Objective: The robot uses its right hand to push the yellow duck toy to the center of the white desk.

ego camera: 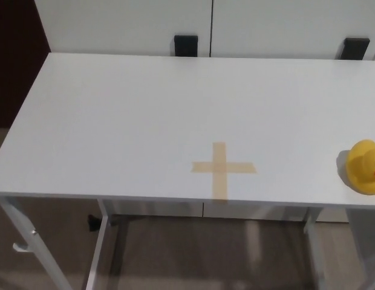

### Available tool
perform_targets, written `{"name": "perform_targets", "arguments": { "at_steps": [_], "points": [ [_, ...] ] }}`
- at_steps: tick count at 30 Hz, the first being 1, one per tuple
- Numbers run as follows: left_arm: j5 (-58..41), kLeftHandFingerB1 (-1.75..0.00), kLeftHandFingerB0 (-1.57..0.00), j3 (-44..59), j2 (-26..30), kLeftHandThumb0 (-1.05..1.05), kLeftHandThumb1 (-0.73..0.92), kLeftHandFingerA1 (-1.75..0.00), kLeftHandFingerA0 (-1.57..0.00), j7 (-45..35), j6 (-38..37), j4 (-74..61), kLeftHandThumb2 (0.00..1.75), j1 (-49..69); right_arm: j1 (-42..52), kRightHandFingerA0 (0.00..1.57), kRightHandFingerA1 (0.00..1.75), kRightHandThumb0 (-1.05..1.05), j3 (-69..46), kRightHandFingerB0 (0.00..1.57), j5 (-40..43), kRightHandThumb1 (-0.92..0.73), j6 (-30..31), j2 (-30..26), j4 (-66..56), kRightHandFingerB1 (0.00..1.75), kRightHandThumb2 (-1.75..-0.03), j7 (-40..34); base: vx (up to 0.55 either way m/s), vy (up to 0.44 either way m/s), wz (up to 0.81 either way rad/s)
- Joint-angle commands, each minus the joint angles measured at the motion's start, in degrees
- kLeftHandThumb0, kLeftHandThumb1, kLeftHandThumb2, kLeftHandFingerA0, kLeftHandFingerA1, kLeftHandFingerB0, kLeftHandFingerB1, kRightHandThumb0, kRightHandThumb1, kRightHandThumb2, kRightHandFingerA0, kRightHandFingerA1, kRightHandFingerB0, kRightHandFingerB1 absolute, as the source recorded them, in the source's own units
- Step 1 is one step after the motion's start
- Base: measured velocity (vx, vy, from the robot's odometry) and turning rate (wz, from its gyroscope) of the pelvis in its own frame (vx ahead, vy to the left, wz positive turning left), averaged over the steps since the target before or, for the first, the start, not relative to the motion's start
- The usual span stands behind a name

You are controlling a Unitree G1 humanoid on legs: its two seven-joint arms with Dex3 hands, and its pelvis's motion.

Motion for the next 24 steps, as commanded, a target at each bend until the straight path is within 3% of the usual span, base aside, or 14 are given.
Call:
{"name": "perform_targets", "arguments": {
  "at_steps": [1,2,3,4,6,20,21,24],
  "points": [
    [-0.35,-0.49,-0.79,0.51,0.56,-0.22,0.65,-0.53,-0.75,0.82,-1.92,0.02,0.60,0.17,0.19,0.04,0.39,-0.85,3.68,0.02,1.87,-0.92,5.78,4.86,-12.61,0.26,-0.75,1.67,0.00,0.000,0.00],
    [-0.28,-0.49,-0.78,0.46,0.60,-0.20,0.67,-0.51,-0.75,0.78,-2.02,0.08,0.61,0.18,-0.62,0.01,0.28,-0.78,5.29,0.00,1.11,-0.92,5.72,5.94,-12.60,0.19,-0.81,2.31,0.00,0.000,0.00],
    [-0.28,-0.49,-0.78,0.46,0.60,-0.20,0.67,-0.51,-0.75,0.78,-2.02,0.08,0.61,0.18,-0.62,0.01,0.28,-0.78,5.29,0.00,1.11,-0.92,5.72,5.94,-12.60,0.19,-0.81,2.31,0.00,0.000,0.00],
    [-0.06,-0.50,-0.80,0.25,0.56,-0.21,0.67,-0.52,-0.73,0.82,-2.02,0.00,0.60,0.19,-2.64,0.06,0.26,-0.88,8.83,0.07,-1.18,-0.84,5.51,7.94,-11.21,0.17,-1.22,2.87,0.00,0.000,0.00],
    [-0.20,-0.51,-0.80,0.35,0.30,-0.21,0.65,-0.49,-0.74,0.59,-1.78,0.03,0.60,0.07,-4.75,0.07,0.21,-0.91,12.67,0.07,-4.09,-0.84,5.32,10.15,-8.95,0.15,-1.24,2.17,0.00,0.000,0.00],
    [0.33,-0.50,-0.80,-0.30,0.16,-0.20,0.67,-0.49,-0.73,0.84,-1.91,-0.23,0.61,-0.18,-9.15,0.05,0.24,-0.95,19.14,0.10,-6.33,-0.84,7.22,17.93,-1.74,0.15,-1.23,-1.62,0.00,0.000,0.00],
    [0.32,-0.50,-0.77,-0.36,0.20,-0.20,0.70,-0.50,-0.76,0.72,-2.35,-0.05,0.62,-0.14,-9.29,0.00,0.31,-0.86,19.27,0.02,-6.19,-0.92,6.66,18.53,-0.68,0.26,-0.81,-1.14,0.00,0.000,0.00],
    [0.46,-0.50,-0.80,-0.58,0.16,-0.20,0.69,-0.53,-0.76,0.92,-1.82,-0.10,0.61,-0.45,-9.01,0.04,0.30,-0.83,19.52,0.06,-6.17,-0.92,6.55,20.20,0.05,0.27,-0.81,-1.73,0.00,0.000,0.00]
  ]
}}
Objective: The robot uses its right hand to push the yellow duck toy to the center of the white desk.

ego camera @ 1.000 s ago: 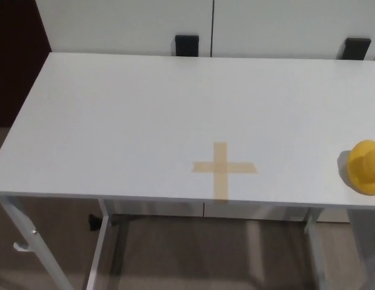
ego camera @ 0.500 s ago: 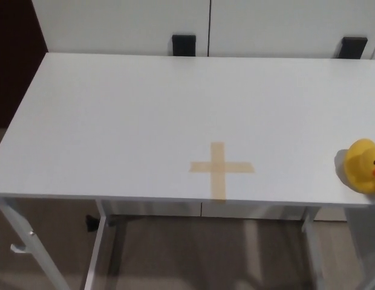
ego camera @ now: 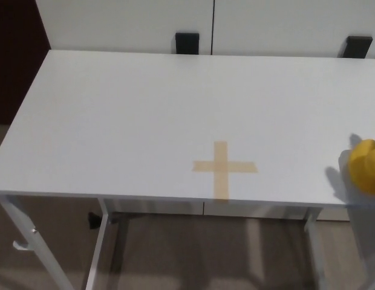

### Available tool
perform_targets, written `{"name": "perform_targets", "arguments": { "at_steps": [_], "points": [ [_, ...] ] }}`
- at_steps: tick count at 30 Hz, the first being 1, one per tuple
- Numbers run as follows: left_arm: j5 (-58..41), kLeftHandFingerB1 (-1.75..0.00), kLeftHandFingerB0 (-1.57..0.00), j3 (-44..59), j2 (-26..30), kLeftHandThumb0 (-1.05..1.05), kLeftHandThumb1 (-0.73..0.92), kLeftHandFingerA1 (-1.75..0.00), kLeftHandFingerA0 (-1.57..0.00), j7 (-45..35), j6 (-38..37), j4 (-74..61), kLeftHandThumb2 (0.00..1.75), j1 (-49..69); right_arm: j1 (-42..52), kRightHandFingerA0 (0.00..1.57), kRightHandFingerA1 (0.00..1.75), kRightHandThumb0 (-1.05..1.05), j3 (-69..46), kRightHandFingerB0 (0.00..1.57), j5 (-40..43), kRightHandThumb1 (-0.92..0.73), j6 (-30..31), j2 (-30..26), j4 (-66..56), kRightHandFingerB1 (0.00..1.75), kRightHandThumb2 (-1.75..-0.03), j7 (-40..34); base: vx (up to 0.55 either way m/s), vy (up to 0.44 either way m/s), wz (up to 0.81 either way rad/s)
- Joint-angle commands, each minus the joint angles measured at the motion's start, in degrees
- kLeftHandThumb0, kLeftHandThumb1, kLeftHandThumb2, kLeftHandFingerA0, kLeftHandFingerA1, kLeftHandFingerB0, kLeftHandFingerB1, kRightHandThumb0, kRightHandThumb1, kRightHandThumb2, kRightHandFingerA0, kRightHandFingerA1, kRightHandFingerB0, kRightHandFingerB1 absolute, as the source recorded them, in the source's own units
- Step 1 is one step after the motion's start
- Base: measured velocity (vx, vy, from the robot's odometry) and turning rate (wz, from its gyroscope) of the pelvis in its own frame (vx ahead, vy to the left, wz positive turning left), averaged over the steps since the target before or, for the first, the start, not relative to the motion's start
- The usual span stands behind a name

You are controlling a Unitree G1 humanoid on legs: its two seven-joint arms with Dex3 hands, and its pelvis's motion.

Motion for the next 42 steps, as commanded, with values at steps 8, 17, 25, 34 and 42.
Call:
{"name": "perform_targets", "arguments": {
  "at_steps": [8,17,25,34,42],
  "points": [
    [0.82,-0.50,-0.79,-1.19,0.30,-0.19,0.68,-0.50,-0.76,0.92,-2.25,0.59,0.61,-0.16,-1.14,0.06,0.43,-0.82,1.12,0.05,-1.76,-0.79,1.15,4.49,4.63,0.30,-1.19,-3.39,0.00,0.000,0.00],
    [0.15,-0.50,-0.77,-0.67,-0.11,-0.18,0.70,-0.53,-0.80,0.46,-2.50,0.61,0.62,-0.06,-0.40,0.00,0.50,-0.36,0.63,0.00,-1.17,-0.53,1.74,8.66,4.73,0.50,-1.14,-5.39,0.00,0.000,0.00],
    [-0.25,-0.51,-0.80,-0.33,-0.74,-0.15,0.70,-0.55,-0.81,0.28,-1.89,0.37,0.62,-0.16,1.60,0.19,0.40,-0.87,-1.77,0.11,0.94,-0.92,-0.69,14.44,3.48,0.32,-0.79,-8.12,0.00,0.000,0.00],
    [0.03,-0.49,-0.77,-0.39,-0.75,-0.16,0.72,-0.55,-0.82,0.31,-1.94,0.66,0.61,-0.31,0.78,0.23,0.43,-0.88,-2.92,0.15,1.21,-0.91,-1.80,18.43,2.52,0.34,-0.79,-10.98,0.00,0.000,0.00],
    [0.20,-0.49,-0.76,-0.65,-1.42,-0.16,0.71,-0.54,-0.81,0.61,-1.89,0.56,0.62,0.36,-0.34,0.22,0.45,-0.85,-3.86,0.22,1.56,-0.92,-1.74,22.84,1.95,0.35,-0.81,-15.28,0.00,0.000,0.00]
  ]
}}
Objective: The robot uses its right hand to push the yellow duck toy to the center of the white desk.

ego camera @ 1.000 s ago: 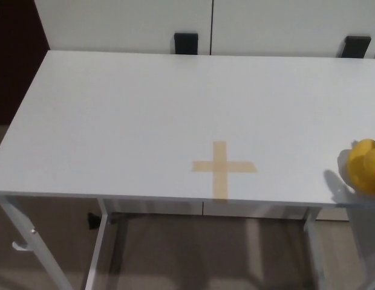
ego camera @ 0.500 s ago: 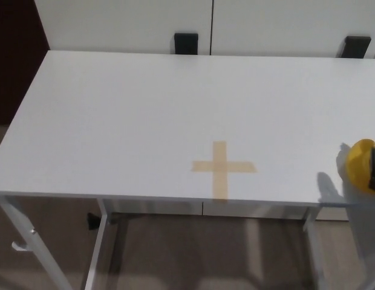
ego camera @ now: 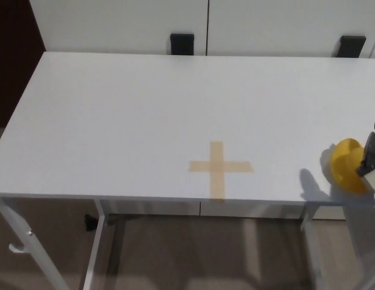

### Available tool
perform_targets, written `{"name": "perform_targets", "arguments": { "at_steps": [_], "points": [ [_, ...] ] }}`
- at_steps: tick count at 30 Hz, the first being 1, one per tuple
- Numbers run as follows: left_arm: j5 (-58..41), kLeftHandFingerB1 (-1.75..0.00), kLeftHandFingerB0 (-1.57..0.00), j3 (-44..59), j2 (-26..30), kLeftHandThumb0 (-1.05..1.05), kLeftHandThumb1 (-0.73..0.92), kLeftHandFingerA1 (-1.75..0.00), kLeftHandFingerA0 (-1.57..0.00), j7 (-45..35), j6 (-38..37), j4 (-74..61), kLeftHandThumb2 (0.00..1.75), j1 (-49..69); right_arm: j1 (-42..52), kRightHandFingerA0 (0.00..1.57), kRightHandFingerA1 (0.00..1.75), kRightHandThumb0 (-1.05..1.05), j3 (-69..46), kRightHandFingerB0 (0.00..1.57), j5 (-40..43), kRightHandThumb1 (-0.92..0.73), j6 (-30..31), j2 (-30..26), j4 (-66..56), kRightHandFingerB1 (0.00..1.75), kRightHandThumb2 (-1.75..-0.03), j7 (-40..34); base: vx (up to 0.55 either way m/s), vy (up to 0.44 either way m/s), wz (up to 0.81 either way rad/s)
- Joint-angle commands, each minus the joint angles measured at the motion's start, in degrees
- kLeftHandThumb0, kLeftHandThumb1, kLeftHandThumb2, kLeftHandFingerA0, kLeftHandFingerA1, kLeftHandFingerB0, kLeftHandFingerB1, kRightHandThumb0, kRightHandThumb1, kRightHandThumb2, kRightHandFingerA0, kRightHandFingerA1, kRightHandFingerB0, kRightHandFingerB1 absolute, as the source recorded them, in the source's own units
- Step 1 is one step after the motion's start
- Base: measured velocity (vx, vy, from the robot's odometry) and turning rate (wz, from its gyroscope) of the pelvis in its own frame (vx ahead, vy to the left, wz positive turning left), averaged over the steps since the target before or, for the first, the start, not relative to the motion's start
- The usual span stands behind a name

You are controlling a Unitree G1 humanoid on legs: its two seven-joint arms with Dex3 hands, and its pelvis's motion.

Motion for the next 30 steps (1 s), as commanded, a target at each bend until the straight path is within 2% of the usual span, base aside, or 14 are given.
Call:
{"name": "perform_targets", "arguments": {
  "at_steps": [1,11,17,18,20,21,24,25,27,28,29,30],
  "points": [
    [0.22,-0.49,-0.76,-0.19,-0.06,-0.16,0.71,-0.54,-0.81,0.13,-1.95,0.17,0.62,0.93,0.02,0.22,0.45,-0.85,0.28,0.22,-0.14,-0.92,-0.42,2.56,-0.29,0.35,-0.81,-4.30,0.00,0.000,0.00],
    [0.56,-0.50,-0.78,-0.85,-0.40,-0.20,0.71,-0.58,-0.82,0.43,-1.88,0.09,0.62,1.13,-0.76,0.16,0.42,-0.92,4.49,0.15,-1.92,-0.92,0.81,5.69,-0.43,0.31,-0.81,-3.45,0.00,0.000,0.00],
    [0.65,-0.51,-0.80,-1.04,-0.50,-0.18,0.71,-0.60,-0.83,0.54,-1.74,0.33,0.62,0.94,-1.55,0.14,0.44,-0.90,6.60,0.12,-1.93,-0.92,1.38,7.60,-0.80,0.32,-0.80,-2.98,0.00,0.000,0.00],
    [0.50,-0.51,-0.80,-0.99,-0.51,-0.17,0.71,-0.57,-0.82,0.58,-1.55,0.34,0.62,0.73,-1.80,0.00,0.51,-0.36,7.12,0.00,-2.00,-0.49,1.70,8.06,-0.82,0.50,-1.12,-3.10,0.00,0.000,0.00],
    [0.55,-0.51,-0.80,-1.08,-0.51,-0.17,0.71,-0.57,-0.82,0.67,-1.45,0.41,0.62,0.55,-1.90,0.00,0.51,-0.36,7.40,0.00,-2.11,-0.49,1.83,8.22,-0.89,0.50,-1.12,-3.19,0.00,0.000,0.00],
    [0.51,-0.52,-0.81,-1.11,-0.50,-0.17,0.72,-0.59,-0.83,0.55,-1.81,0.15,0.62,0.72,-1.68,0.12,0.53,-0.90,7.77,0.02,-1.86,-0.86,1.16,9.05,-0.86,0.40,-1.23,-2.68,0.00,0.000,0.00],
    [0.51,-0.51,-0.79,-1.14,-0.49,-0.18,0.71,-0.59,-0.82,0.54,-1.99,0.10,0.62,0.78,-1.71,0.09,0.51,-0.89,8.11,0.00,-1.74,-0.85,0.95,9.62,-0.65,0.39,-1.23,-2.79,0.00,0.000,0.00],
    [0.54,-0.51,-0.80,-1.17,-0.58,-0.21,0.71,-0.65,-0.83,0.69,-1.90,0.18,0.62,0.77,-1.68,0.06,0.50,-0.91,8.35,0.05,-1.84,-0.86,1.22,10.14,-0.75,0.40,-1.24,-3.21,0.00,0.000,0.00],
    [0.55,-0.51,-0.80,-1.19,-0.65,-0.21,0.71,-0.65,-0.83,0.80,-1.82,0.24,0.62,0.76,-1.65,0.06,0.50,-0.91,8.53,0.05,-1.91,-0.86,1.42,10.51,-0.85,0.40,-1.24,-3.51,0.00,0.000,0.00],
    [0.58,-0.54,-0.82,-1.28,-0.75,-0.18,0.71,-0.63,-0.82,0.78,-1.89,0.20,0.61,0.85,-1.40,0.06,0.43,-0.91,8.76,0.13,-1.97,-0.92,1.45,11.38,-1.07,0.31,-0.84,-4.14,0.00,0.000,0.00],
    [0.58,-0.54,-0.82,-1.31,-0.76,-0.18,0.71,-0.63,-0.82,0.74,-1.94,0.18,0.61,0.87,-1.34,0.06,0.43,-0.91,8.78,0.13,-1.97,-0.92,1.41,11.53,-1.10,0.31,-0.84,-4.25,0.00,0.000,0.00],
    [0.61,-0.54,-0.80,-1.39,-0.72,-0.19,0.72,-0.62,-0.82,0.68,-2.11,0.04,0.61,0.99,-1.25,0.00,0.46,-0.79,8.81,0.10,-1.91,-0.77,1.41,11.95,-1.13,0.36,-1.20,-4.47,0.00,0.000,0.00]
  ]
}}
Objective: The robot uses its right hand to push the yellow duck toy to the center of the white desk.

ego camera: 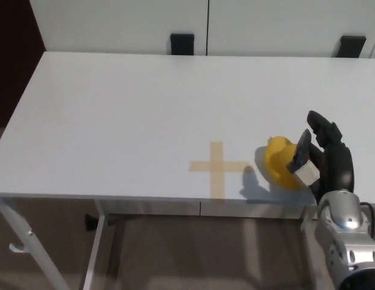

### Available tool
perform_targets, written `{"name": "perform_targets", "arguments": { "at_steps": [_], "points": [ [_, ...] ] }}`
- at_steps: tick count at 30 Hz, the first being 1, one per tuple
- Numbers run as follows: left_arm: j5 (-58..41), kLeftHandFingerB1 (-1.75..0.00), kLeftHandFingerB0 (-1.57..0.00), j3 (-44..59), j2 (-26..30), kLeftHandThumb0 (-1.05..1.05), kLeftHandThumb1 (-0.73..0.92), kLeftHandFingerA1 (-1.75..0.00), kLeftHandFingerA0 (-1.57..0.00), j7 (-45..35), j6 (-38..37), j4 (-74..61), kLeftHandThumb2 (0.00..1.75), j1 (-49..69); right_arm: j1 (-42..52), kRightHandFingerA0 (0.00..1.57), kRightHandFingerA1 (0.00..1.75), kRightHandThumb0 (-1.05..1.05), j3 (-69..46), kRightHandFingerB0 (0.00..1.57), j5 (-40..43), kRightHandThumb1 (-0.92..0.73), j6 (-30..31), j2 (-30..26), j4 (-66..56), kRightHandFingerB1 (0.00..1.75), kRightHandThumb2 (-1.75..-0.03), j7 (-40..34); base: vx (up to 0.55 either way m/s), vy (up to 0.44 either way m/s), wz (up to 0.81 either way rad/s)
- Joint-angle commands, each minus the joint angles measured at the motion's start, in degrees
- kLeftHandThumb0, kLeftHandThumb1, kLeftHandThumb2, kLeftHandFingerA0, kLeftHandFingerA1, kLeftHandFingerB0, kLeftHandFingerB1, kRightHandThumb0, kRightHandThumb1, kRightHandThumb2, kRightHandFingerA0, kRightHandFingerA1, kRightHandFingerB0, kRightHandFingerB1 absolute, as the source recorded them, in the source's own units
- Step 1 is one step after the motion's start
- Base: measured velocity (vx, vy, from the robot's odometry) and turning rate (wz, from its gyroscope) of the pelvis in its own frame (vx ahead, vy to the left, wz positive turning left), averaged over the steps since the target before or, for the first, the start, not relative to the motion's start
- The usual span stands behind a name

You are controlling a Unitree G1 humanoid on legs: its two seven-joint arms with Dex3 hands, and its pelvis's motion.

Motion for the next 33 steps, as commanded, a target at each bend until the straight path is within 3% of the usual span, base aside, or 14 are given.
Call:
{"name": "perform_targets", "arguments": {
  "at_steps": [1,3,4,5,6,14,15,20,21,22,24,25,27,33],
  "points": [
    [0.49,-0.54,-0.80,-0.30,0.03,-0.19,0.72,-0.62,-0.82,0.47,-2.22,-0.04,0.61,0.51,0.70,0.00,0.46,-0.79,0.82,0.10,-0.12,-0.77,1.74,2.45,-0.04,0.36,-1.20,-0.84,0.00,0.000,0.00],
    [0.62,-0.52,-0.81,-0.50,0.06,-0.20,0.72,-0.62,-0.82,0.51,-1.68,-0.12,0.62,0.44,0.59,0.00,0.34,-0.84,0.84,0.12,0.34,-0.80,1.26,3.74,0.18,0.27,-1.22,-0.82,0.00,0.000,0.00],
    [0.71,-0.53,-0.81,-0.63,-0.02,-0.19,0.73,-0.62,-0.82,0.62,-1.48,-0.04,0.62,0.39,0.60,0.03,0.29,-0.93,0.75,0.06,0.66,-0.83,1.10,4.27,0.16,0.24,-0.92,-0.74,0.00,0.000,0.00],
    [0.76,-0.53,-0.81,-0.72,-0.07,-0.19,0.73,-0.62,-0.82,0.70,-1.37,0.01,0.62,0.36,0.62,0.03,0.29,-0.93,0.66,0.06,0.85,-0.83,1.02,4.62,0.12,0.24,-0.92,-0.69,0.00,0.000,0.00],
    [0.71,-0.53,-0.79,-0.73,-0.26,-0.19,0.70,-0.65,-0.82,0.72,-1.35,0.25,0.61,0.23,0.34,0.00,0.19,-0.84,0.58,0.02,1.20,-0.78,1.39,5.39,0.14,0.20,-1.23,-0.75,0.00,0.000,0.00],
    [1.30,-0.53,-0.81,-1.65,-0.46,-0.19,0.71,-0.66,-0.84,1.23,-2.11,0.51,0.61,0.26,-0.34,0.00,0.16,-0.88,1.31,0.00,0.39,-0.79,1.82,8.11,0.00,0.18,-1.23,-2.44,0.00,0.000,0.00],
    [1.24,-0.54,-0.83,-1.66,-0.49,-0.17,0.72,-0.66,-0.85,1.07,-1.80,0.72,0.62,0.03,-0.69,0.00,0.15,-0.93,1.68,0.00,0.41,-0.92,1.74,8.85,0.07,0.26,-0.84,-2.15,0.00,0.000,0.00],
    [1.13,-0.54,-0.83,-1.70,-0.54,-0.17,0.72,-0.66,-0.85,0.86,-1.37,1.10,0.62,-0.35,-1.21,0.00,0.15,-0.93,2.31,0.00,0.49,-0.92,1.64,9.95,0.14,0.26,-0.84,-1.76,0.00,0.000,0.01],
    [1.29,-0.52,-0.80,-1.88,-0.52,-0.20,0.73,-0.63,-0.84,0.87,-1.39,0.84,0.61,-0.34,-1.58,0.00,0.18,-0.93,3.01,0.00,-0.01,-0.92,2.20,10.35,0.20,0.27,-0.87,-1.99,0.00,0.000,0.00],
    [1.59,-0.53,-0.81,-2.19,-0.46,-0.17,0.74,-0.65,-0.84,0.88,-1.51,0.56,0.62,-0.32,-1.72,0.00,0.14,-0.95,4.41,0.10,-1.01,-0.86,2.90,11.00,0.34,0.16,-1.28,-1.91,0.00,0.000,0.00],
    [1.81,-0.53,-0.81,-2.41,-0.43,-0.17,0.74,-0.65,-0.84,0.89,-1.60,0.37,0.62,-0.31,-1.81,0.00,0.14,-0.95,5.45,0.10,-1.71,-0.86,3.40,11.45,0.44,0.16,-1.28,-1.86,0.00,0.000,0.00],
    [2.00,-0.52,-0.79,-2.58,-0.46,-0.19,0.74,-0.63,-0.83,0.96,-1.62,0.19,0.62,-0.25,-1.62,0.00,0.21,-0.85,6.16,0.00,-2.03,-0.79,3.61,11.78,0.39,0.25,-1.25,-1.74,0.00,0.000,0.00],
    [1.98,-0.51,-0.76,-2.56,-0.62,-0.19,0.74,-0.61,-0.83,1.06,-1.49,0.18,0.62,-0.27,-1.17,0.00,0.18,-0.94,6.85,0.03,-1.92,-0.84,3.10,12.26,0.49,0.23,-1.27,-1.65,0.00,0.000,0.00],
    [1.68,-0.54,-0.80,-2.27,-0.58,-0.18,0.75,-0.63,-0.83,0.75,-1.41,0.20,0.62,-0.47,-0.78,0.00,0.19,-0.88,8.32,0.00,-1.53,-0.79,2.54,12.57,0.81,0.27,-1.24,-1.28,0.00,0.000,0.00]
  ]
}}
